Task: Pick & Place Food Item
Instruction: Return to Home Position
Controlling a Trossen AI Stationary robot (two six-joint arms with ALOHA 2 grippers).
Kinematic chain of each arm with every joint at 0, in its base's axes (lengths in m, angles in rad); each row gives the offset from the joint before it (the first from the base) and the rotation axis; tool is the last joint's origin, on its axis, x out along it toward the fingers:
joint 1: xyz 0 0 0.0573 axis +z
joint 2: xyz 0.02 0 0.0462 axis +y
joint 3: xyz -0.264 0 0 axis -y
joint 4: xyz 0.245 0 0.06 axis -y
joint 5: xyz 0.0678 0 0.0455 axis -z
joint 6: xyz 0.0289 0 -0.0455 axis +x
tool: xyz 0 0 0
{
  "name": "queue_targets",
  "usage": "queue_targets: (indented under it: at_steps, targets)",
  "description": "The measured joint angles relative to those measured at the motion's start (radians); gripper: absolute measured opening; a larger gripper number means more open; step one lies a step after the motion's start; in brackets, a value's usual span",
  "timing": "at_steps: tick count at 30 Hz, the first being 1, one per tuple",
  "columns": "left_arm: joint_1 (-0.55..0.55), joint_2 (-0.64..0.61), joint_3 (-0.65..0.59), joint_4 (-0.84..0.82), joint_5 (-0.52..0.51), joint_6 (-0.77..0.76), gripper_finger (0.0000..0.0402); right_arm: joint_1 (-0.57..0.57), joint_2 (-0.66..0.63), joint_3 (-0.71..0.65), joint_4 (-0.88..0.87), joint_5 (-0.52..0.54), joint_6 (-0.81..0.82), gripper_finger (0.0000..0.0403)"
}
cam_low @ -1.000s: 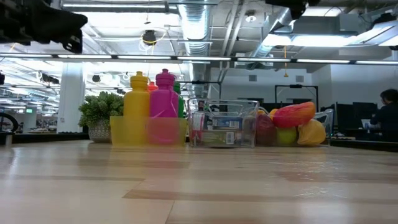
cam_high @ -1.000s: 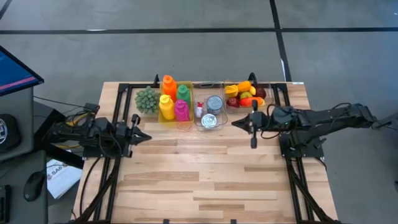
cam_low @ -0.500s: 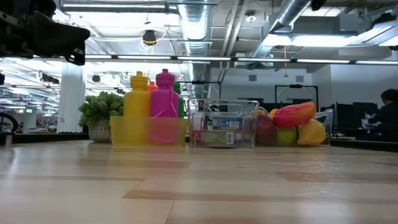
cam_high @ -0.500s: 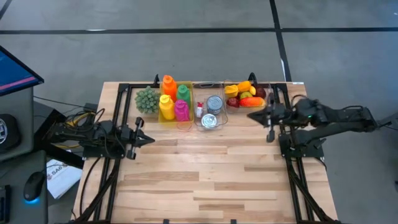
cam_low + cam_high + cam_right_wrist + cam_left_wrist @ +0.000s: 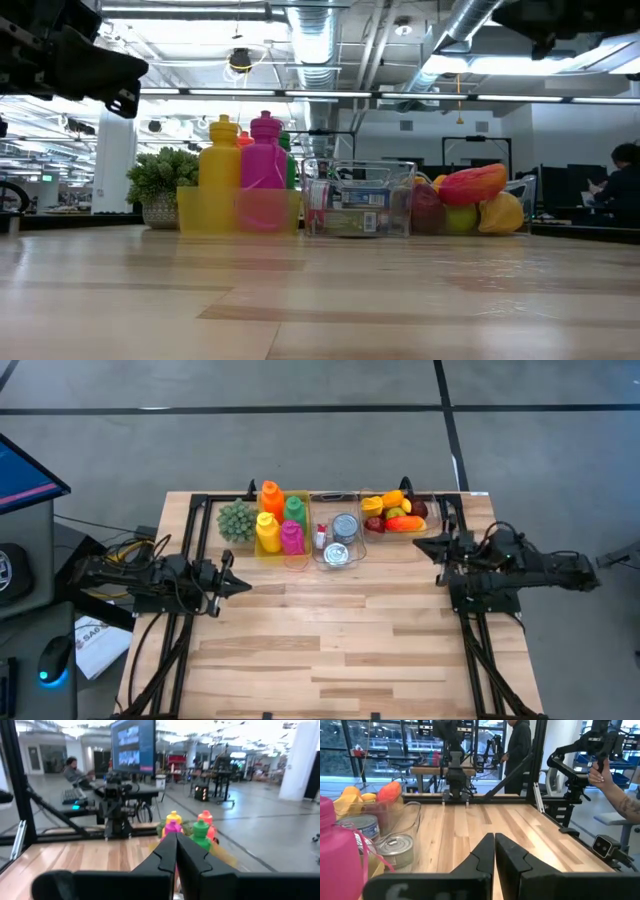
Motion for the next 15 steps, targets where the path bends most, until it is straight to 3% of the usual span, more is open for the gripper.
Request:
queue_targets:
  at_steps: [9, 15]
  targets:
    - [0.0, 0.038, 0.0, 0.0, 0.0, 0.005, 0.0004, -0.007, -0.27, -0.029, -0.172, 0.0, 0.034, 0.0006]
    - [0.0, 0.059, 0.0, 0.003, 0.001, 0.005, 0.0004, 0.002, -0.254, -0.026, -0.205, 0.0, 0.045, 0.0006]
